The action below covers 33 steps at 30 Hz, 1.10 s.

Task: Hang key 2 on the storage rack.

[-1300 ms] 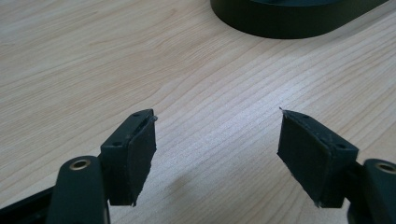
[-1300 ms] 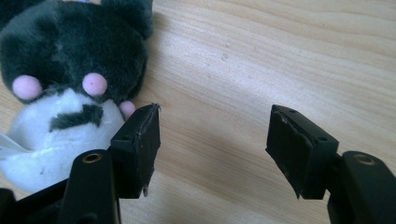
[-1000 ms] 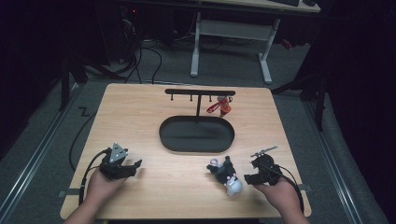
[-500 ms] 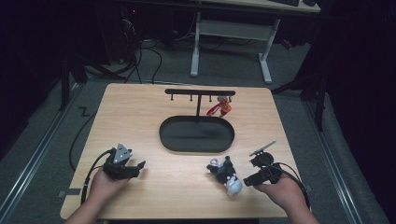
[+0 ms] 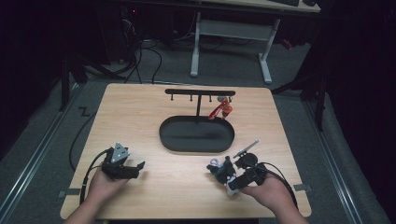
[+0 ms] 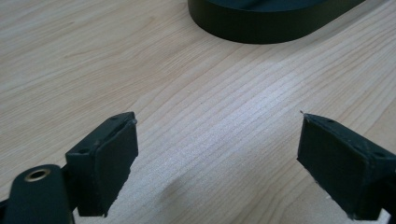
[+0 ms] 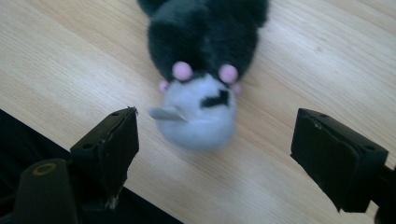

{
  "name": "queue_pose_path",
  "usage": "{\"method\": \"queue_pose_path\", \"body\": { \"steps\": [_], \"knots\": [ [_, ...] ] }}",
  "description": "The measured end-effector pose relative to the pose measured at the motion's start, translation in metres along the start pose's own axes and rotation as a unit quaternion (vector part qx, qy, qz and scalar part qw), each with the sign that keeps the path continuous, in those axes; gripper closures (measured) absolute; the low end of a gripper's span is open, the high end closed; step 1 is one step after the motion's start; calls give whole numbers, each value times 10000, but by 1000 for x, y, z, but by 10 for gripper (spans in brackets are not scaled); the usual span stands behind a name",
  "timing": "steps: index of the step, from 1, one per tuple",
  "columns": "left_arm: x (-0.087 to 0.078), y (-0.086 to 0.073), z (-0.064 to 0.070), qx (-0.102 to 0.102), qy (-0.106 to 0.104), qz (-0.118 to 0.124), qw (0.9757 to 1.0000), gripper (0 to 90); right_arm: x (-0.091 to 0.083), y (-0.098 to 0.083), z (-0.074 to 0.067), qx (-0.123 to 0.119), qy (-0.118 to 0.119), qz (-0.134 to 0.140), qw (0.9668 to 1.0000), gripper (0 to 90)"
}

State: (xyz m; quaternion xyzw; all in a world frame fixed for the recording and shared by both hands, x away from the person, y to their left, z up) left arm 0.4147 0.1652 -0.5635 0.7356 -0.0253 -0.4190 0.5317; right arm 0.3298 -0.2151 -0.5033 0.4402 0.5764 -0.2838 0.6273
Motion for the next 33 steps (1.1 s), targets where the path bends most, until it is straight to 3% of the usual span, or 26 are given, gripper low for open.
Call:
{"method": "queue_pose_path", "body": {
  "steps": [5,9,15,17,25,31,33],
  "knots": [
    [1,0,0,-13,-3,-33,10000,89,15,6,-9,-156,75,-60,9998,156],
    [2,-1,0,-24,22,-109,9999,40,28,9,-11,-170,116,-157,9997,158],
    [0,3,1,-50,21,-25,10000,1,43,13,-13,-172,132,-219,9995,167],
    [1,3,2,-42,3,-44,10000,1,46,14,-13,-241,49,-229,9994,173],
    [3,3,2,-55,-13,-81,10000,2,50,15,-8,-141,-69,-213,9996,226],
    [3,1,3,-49,-35,-95,9999,2,56,8,-9,12,42,-325,9995,267],
    [3,0,4,-39,-66,-135,9999,5,58,8,-10,-80,46,-307,9995,304]
  ]
}}
Point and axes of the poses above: each handheld gripper's, and its own axes: x roughly forward along the jaws, y roughly out of its top, z roughly to its right, the point moved 7 cm from there along x, roughly forward along the jaws, and after that the axes turned 2 degrees about z, right-handed, at the moved point
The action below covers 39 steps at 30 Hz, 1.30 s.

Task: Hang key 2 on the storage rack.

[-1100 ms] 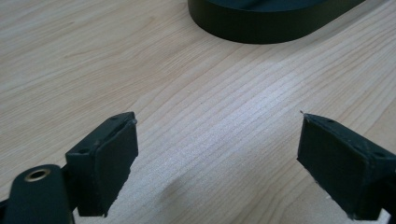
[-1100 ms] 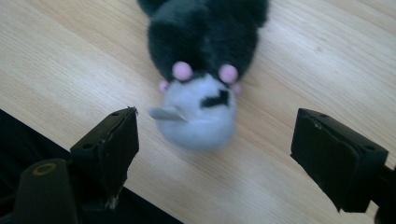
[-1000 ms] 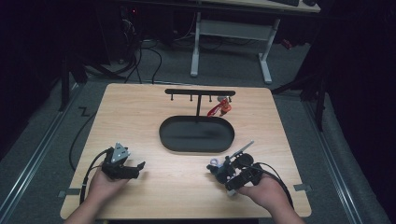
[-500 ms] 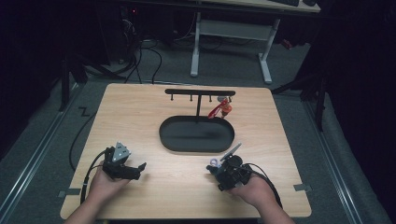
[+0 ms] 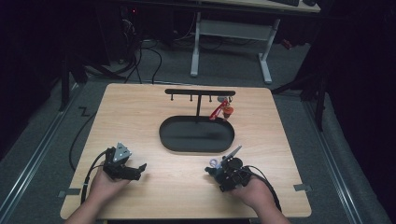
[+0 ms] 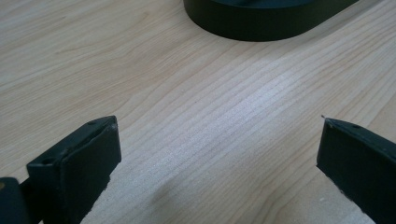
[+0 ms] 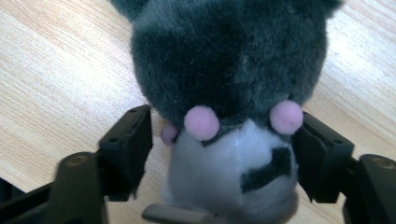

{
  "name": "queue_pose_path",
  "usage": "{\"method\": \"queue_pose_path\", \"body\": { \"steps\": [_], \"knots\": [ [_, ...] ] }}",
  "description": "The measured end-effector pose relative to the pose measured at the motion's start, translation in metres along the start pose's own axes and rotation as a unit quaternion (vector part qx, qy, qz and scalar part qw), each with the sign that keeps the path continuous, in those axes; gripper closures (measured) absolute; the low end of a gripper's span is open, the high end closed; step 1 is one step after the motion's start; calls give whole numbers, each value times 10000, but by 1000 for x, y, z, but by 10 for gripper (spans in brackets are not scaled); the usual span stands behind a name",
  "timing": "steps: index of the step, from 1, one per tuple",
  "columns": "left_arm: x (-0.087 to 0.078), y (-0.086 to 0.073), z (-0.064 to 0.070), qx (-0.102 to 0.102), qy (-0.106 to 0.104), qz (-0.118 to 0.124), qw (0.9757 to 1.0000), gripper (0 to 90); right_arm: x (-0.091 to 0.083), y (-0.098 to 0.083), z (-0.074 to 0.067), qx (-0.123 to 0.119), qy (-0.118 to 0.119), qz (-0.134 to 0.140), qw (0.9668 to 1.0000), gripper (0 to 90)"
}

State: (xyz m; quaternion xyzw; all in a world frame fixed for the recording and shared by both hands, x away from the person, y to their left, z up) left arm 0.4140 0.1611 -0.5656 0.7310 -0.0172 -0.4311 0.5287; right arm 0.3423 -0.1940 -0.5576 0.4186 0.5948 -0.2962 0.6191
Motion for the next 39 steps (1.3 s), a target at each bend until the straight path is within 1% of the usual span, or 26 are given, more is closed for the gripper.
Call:
{"method": "queue_pose_path", "body": {
  "steps": [4,6,7,9,10,11,13,18,20,21,24,27,30,31,34,38,39],
  "knots": [
    [-1,-2,1,1,-14,-21,10000,7,0,3,1,23,-34,70,10000,427],
    [-1,-2,0,-8,-27,-27,10000,9,-2,5,1,12,-93,103,9999,456],
    [-1,-2,0,-16,-20,-22,10000,10,-3,6,1,-59,-73,140,9999,467],
    [1,-3,0,-33,-38,-38,10000,11,-8,8,0,-31,-46,196,9998,477],
    [2,-4,0,-14,-38,-61,10000,12,-10,8,-1,-23,-41,209,9998,480],
    [2,-4,1,-7,-42,-71,10000,12,-13,10,1,-125,-12,256,9996,481],
    [1,-3,1,2,-29,-43,10000,12,-20,10,1,26,-13,226,9997,483],
    [-3,-3,-1,-20,-24,-17,10000,15,-36,14,8,-14,-41,340,9994,484],
    [-5,-4,-1,-78,-41,8,10000,15,-43,15,8,119,-54,325,9994,484],
    [-5,-5,-2,-87,-33,19,10000,15,-47,17,9,88,-41,349,9993,484],
    [-8,-6,-2,-91,-26,29,10000,15,-54,19,8,104,-51,382,9992,484],
    [-11,-6,-2,-95,-11,63,9999,15,-61,24,7,3,-54,400,9992,484],
    [-13,-7,-2,-71,-6,49,10000,15,-66,28,6,-21,-35,412,9991,484],
    [-13,-7,-2,-76,-6,52,10000,15,-68,31,6,-28,10,417,9991,484],
    [-11,-7,-1,-72,-23,24,10000,17,-72,36,6,-53,8,423,9991,485],
    [-8,-7,0,-58,-65,-2,10000,17,-77,44,6,-92,65,426,9990,485],
    [-8,-6,0,-44,-72,10,10000,18,-79,46,7,-62,75,429,9990,485]
  ]
}}
Point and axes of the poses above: each handheld gripper's, and its own axes: x roughly forward along the jaws, y roughly out of its top, z roughly to its right, the point moved 7 cm from there along x, roughly forward along the jaws, and after that the axes turned 2 degrees about z, right-handed, at the moved point
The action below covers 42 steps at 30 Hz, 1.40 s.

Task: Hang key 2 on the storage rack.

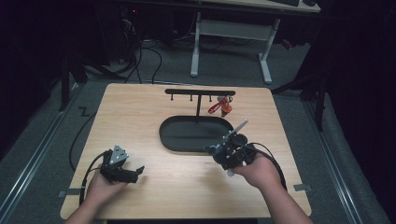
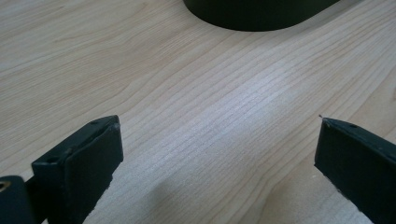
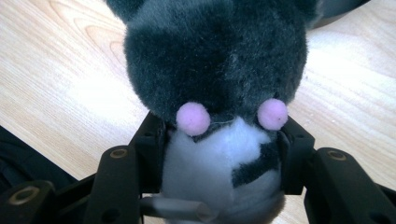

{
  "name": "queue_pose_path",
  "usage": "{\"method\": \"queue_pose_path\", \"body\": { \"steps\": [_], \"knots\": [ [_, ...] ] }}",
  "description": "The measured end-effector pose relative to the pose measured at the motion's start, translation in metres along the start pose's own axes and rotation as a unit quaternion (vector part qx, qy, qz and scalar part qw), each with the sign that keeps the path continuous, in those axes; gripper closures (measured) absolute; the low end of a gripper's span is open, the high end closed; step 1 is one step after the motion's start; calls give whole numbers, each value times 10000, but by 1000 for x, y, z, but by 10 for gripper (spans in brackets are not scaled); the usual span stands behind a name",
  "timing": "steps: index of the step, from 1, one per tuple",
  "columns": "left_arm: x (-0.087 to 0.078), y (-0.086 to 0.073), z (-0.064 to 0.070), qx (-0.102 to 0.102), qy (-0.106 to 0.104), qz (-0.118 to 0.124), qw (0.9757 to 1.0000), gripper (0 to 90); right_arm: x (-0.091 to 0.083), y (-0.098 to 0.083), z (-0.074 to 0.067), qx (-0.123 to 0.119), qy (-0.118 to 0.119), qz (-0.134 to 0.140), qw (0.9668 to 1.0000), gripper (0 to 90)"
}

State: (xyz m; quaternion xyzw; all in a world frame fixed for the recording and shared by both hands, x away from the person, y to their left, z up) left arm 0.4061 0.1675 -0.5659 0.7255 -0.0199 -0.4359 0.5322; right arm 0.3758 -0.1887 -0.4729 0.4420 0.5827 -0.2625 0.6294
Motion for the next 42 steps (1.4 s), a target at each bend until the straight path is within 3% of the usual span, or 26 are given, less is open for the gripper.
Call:
{"method": "queue_pose_path", "body": {
  "steps": [5,6,25,42],
  "knots": [
    [1,2,3,64,-44,14,10000,20,-11,9,4,111,-27,35,9999,487],
    [2,1,3,64,-48,15,10000,20,-14,13,6,31,-43,60,10000,488],
    [1,1,1,56,-126,19,9999,25,-44,62,15,171,-156,224,9995,489],
    [-3,0,-1,34,-110,64,9999,25,-57,85,23,282,-215,408,9985,489]
  ]
}}
Point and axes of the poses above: each handheld gripper's, and its own axes: x roughly forward along the jaws, y roughly out of its top, z roughly to its right, the point moved 7 cm from there along x, roughly forward along the jaws, and after that the axes turned 2 degrees about z, right-handed, at the moved point
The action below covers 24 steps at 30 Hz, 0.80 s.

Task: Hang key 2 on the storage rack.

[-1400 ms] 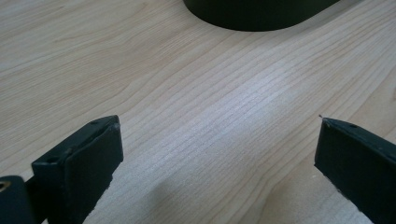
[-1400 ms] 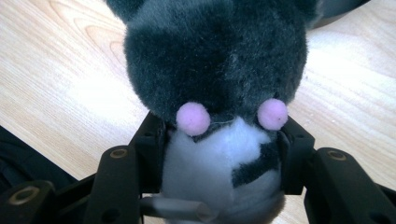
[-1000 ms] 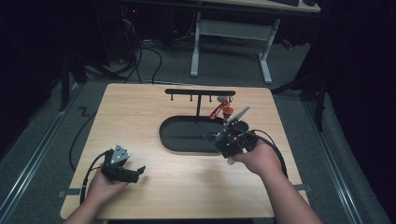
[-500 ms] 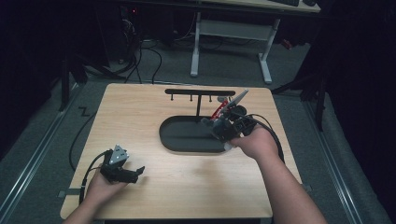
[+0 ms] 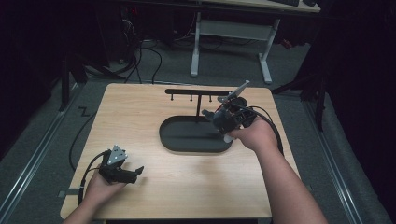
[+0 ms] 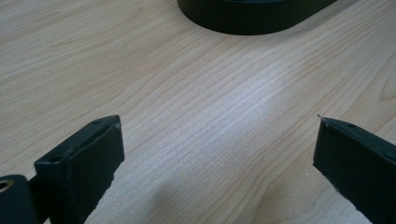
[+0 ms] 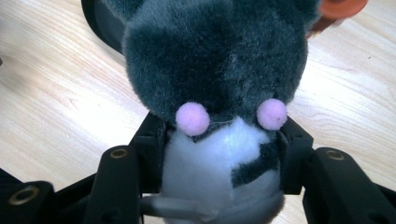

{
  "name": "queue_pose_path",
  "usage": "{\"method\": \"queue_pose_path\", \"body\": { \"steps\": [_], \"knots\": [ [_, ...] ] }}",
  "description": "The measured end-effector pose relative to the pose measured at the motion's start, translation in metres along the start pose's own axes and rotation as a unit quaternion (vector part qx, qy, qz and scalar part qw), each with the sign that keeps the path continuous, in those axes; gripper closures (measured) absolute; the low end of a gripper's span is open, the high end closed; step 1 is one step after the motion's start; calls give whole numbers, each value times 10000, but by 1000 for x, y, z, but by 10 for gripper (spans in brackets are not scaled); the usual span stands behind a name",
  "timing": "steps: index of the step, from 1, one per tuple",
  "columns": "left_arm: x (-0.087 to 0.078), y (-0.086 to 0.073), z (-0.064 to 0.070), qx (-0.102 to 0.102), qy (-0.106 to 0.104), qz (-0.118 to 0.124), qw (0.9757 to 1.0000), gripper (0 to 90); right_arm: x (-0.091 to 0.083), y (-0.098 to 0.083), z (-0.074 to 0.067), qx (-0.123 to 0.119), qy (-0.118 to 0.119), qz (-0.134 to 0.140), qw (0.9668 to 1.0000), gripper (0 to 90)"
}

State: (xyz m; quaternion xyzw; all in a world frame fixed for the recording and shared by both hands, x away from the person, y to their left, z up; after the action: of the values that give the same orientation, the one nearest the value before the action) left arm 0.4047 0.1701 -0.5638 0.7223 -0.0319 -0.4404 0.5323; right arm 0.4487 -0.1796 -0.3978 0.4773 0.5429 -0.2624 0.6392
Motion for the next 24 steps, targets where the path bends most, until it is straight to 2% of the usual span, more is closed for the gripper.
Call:
{"method": "queue_pose_path", "body": {
  "steps": [8,16,24],
  "knots": [
    [2,0,0,20,-5,-25,10000,25,-4,12,7,107,-134,40,9998,489],
    [3,1,-2,-17,-14,8,10000,25,-4,27,6,67,-163,95,9998,489],
    [3,3,-1,8,-53,3,10000,25,-5,33,8,157,-259,199,9993,490]
  ]
}}
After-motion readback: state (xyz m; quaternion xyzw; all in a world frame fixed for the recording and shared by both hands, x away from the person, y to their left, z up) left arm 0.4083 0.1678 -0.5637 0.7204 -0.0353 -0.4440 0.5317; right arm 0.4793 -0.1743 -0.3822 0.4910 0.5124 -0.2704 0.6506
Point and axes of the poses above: each handheld gripper's, and its own axes: x roughly forward along the jaws, y roughly out of its top, z roughly to its right, the point moved 7 cm from there along x, roughly forward along the jaws, and after that the axes turned 2 degrees about z, right-handed, at the moved point
